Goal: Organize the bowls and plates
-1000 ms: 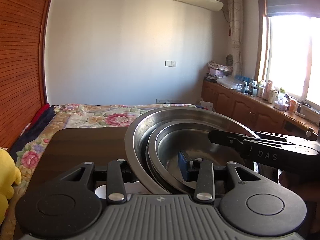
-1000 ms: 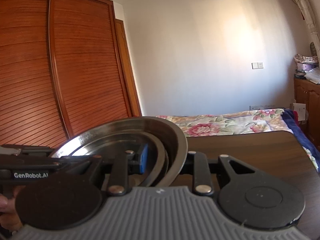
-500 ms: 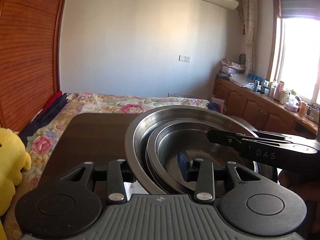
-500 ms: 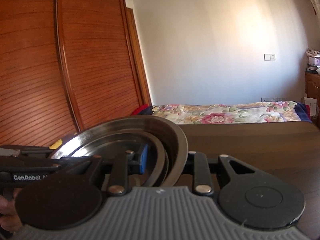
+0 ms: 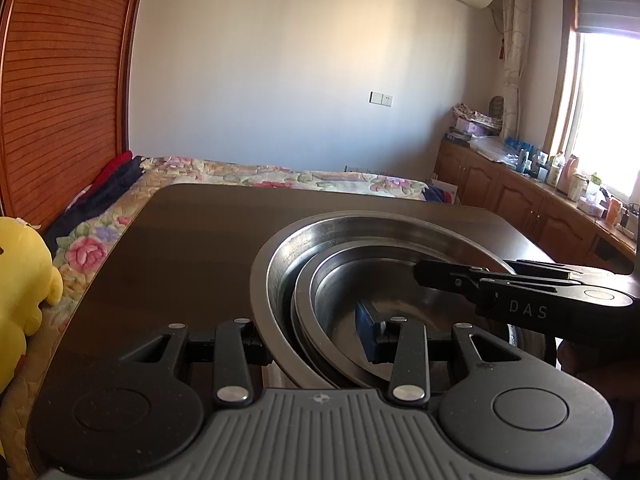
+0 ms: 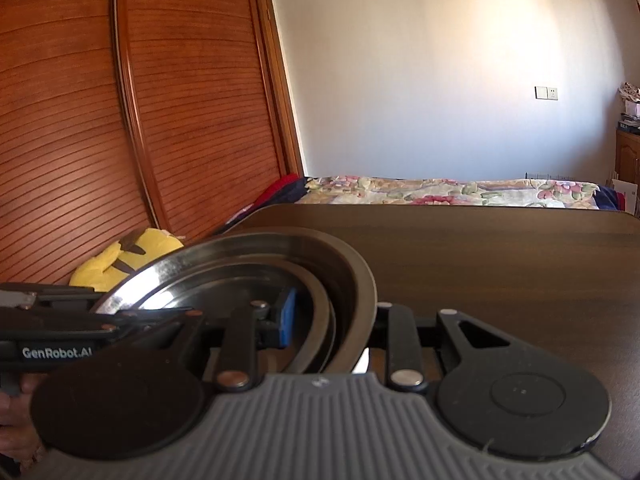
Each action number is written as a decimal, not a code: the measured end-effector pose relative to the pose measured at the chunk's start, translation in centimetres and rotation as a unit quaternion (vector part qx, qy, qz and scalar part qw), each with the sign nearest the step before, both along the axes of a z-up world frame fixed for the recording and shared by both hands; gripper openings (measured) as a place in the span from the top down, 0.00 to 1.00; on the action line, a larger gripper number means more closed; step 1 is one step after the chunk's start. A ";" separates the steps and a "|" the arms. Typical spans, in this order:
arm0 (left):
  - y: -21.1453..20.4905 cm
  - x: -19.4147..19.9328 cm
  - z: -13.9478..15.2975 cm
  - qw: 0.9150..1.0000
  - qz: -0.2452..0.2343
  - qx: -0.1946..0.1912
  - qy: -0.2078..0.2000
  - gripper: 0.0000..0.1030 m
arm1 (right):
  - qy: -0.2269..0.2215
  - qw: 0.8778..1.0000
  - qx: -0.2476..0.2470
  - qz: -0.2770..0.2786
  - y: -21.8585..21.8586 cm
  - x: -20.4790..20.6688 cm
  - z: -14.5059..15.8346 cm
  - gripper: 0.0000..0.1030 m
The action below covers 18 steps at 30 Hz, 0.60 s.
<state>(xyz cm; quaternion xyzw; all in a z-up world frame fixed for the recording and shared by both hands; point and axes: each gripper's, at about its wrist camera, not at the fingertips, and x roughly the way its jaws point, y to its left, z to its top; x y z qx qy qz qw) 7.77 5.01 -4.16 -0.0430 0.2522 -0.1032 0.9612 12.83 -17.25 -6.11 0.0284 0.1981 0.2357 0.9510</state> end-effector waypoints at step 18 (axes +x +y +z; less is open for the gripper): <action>-0.4 0.2 -1.0 1.000 0.002 0.003 0.010 0.60 | 0.016 1.000 -0.005 -0.003 0.7 0.6 -0.9 0.71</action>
